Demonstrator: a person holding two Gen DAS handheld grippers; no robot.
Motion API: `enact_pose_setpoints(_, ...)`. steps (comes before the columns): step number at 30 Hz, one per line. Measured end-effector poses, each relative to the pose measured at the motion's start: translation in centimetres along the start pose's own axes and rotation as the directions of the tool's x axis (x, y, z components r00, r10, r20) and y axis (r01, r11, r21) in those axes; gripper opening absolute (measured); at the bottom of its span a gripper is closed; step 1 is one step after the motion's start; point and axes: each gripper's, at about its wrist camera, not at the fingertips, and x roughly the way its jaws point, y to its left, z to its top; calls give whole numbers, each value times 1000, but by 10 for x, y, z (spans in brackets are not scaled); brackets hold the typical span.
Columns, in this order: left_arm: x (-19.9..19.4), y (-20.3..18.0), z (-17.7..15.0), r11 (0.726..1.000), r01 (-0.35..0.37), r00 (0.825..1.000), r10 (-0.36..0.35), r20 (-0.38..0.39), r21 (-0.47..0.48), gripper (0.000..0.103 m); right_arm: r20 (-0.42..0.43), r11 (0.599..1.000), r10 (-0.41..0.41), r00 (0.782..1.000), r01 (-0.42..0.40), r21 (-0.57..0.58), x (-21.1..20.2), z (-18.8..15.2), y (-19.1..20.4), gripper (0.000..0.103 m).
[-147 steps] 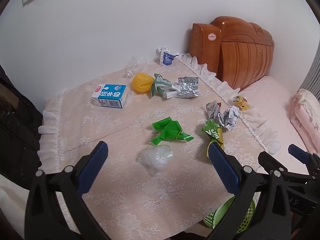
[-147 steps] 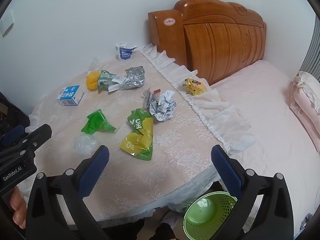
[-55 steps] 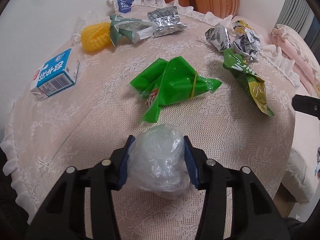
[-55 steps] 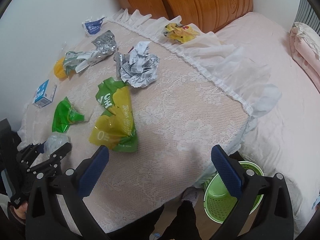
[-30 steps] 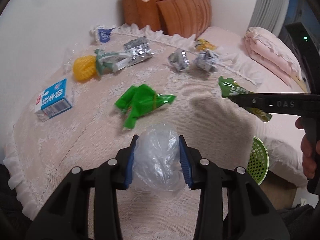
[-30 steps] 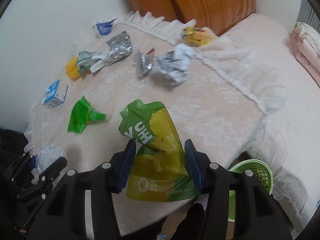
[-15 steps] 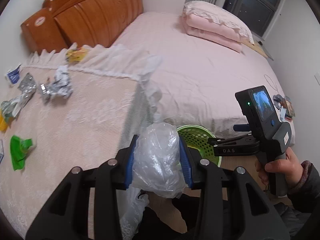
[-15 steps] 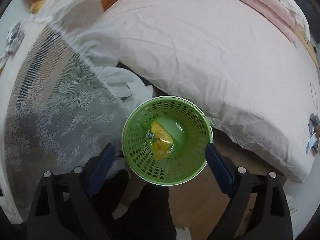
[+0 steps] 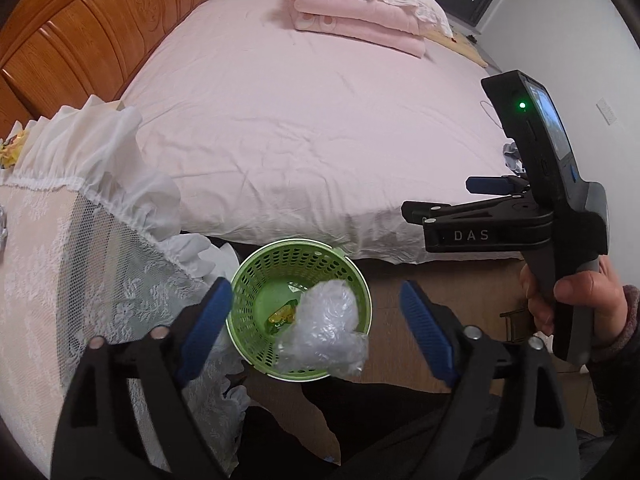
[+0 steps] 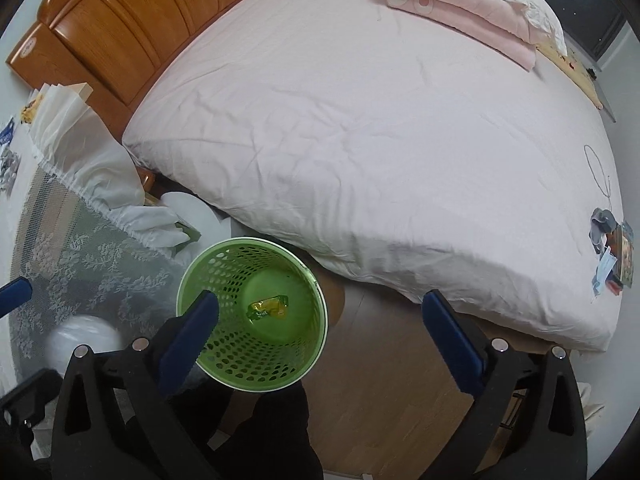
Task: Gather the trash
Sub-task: 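Carry both bags to the green wastebasket and open both tools to drop them, then return both tools to the bed and reach for the green wrapper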
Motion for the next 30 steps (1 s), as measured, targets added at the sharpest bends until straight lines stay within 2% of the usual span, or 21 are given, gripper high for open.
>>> enact_pose_setpoints(5, -1, -9, 2, 1000, -19, 1000, 19, 10, -4, 95, -7, 999, -12, 1000, 12, -31, 4, -1, 0, 101)
enact_pose_setpoints(12, -12, -2, 5, 997, -79, 996, 80, 44, -21, 95, 7, 999, 12, 1000, -12, -50, -1, 3, 6, 101)
enact_pose_setpoints(15, -25, 12, 4, 990, -125, 989, 130, 70, -70, 95, 29, 997, 31, 999, -29, -77, -9, 9, 17, 101)
enact_pose_setpoints(18, -47, 39, -1, 968, -184, 975, 202, 94, -171, 95, 62, 991, 69, 996, -62, -117, -23, 19, 38, 101)
enact_pose_setpoints(21, -73, 77, -14, 920, -260, 947, 302, 106, -293, 95, 84, 977, 128, 988, -111, -184, -38, 31, 71, 101)
enact_pose_setpoints(23, -91, 106, -26, 873, -316, 920, 378, 104, -372, 95, 101, 961, 159, 982, -130, -243, -47, 40, 97, 101)
enact_pose_setpoints(28, -130, 189, -68, 728, -390, 865, 500, 47, -564, 95, 138, 911, 214, 967, -147, -386, -63, 54, 175, 101)
enact_pose_setpoints(30, -141, 223, -84, 655, -406, 848, 529, 3, -638, 95, 145, 896, 235, 961, -156, -415, -68, 56, 205, 101)
